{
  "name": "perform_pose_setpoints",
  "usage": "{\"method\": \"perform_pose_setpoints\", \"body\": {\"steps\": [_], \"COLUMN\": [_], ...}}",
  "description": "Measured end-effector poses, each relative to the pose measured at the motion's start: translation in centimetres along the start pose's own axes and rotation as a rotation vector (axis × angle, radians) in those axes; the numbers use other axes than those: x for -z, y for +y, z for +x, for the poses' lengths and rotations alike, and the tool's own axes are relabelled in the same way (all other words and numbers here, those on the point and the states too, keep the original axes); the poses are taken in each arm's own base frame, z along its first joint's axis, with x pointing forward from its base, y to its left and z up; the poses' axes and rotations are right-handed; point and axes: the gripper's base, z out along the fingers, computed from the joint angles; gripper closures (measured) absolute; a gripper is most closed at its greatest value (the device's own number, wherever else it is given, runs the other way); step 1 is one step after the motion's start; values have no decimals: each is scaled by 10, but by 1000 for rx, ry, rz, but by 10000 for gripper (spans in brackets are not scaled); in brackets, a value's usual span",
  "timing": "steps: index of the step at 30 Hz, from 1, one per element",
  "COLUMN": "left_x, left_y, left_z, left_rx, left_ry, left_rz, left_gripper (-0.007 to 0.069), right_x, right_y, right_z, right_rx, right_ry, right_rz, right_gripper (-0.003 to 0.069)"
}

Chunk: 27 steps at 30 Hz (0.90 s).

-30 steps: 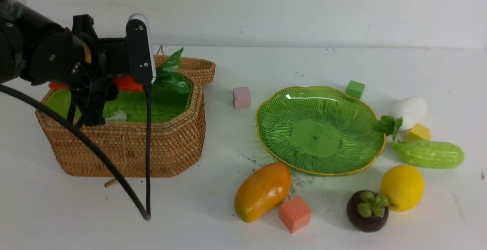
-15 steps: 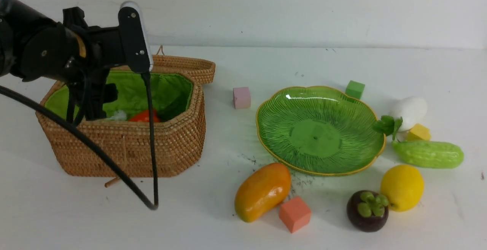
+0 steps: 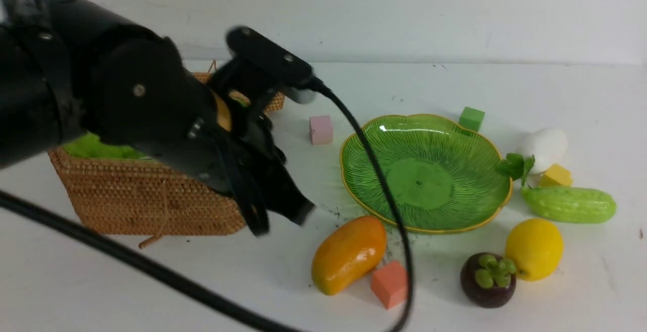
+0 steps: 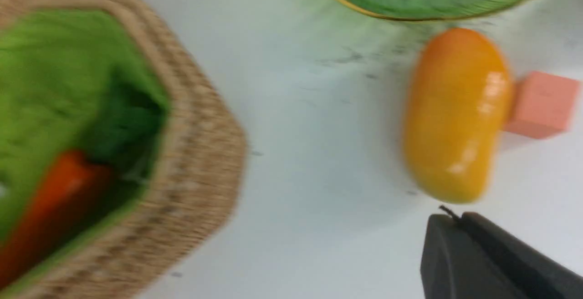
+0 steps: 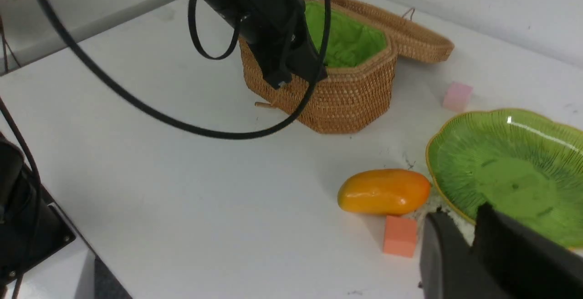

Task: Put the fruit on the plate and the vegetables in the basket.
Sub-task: Grab the mango with your left arm and place it on the right plate

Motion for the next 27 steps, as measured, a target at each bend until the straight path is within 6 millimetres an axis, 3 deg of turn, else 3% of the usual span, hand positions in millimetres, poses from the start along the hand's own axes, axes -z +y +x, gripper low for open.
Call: {"method": "perform_pose_setpoints", "body": {"steps": [2,5,9,14,23,27], "left_x": [1,2,-2,-24,-94,-120], "left_y": [-21,-34,-37,-38,-44,-45], "left_z": [4,8,8,9,-2,-4], "left_rx": [31,56,86,92,-17,-143], "left_ry": [48,82,98,144,209,208], "left_rz": [48,69,70,64,68,63], "left_gripper": [638,638,638,585,176,87], "right_x": [0,0,1,4,5,5], "right_y": [0,1,2,3,4,4], "right_z": [3,8,13,17,19,19], "right_rx": [-29,-62,-92,-107,-107,-107], "right_ry": [38,85,148,180,189,189], "right_rz": [-5,-8,-14,-19,-21,-21], "right_gripper": [542,541,539,533,528,524]}}
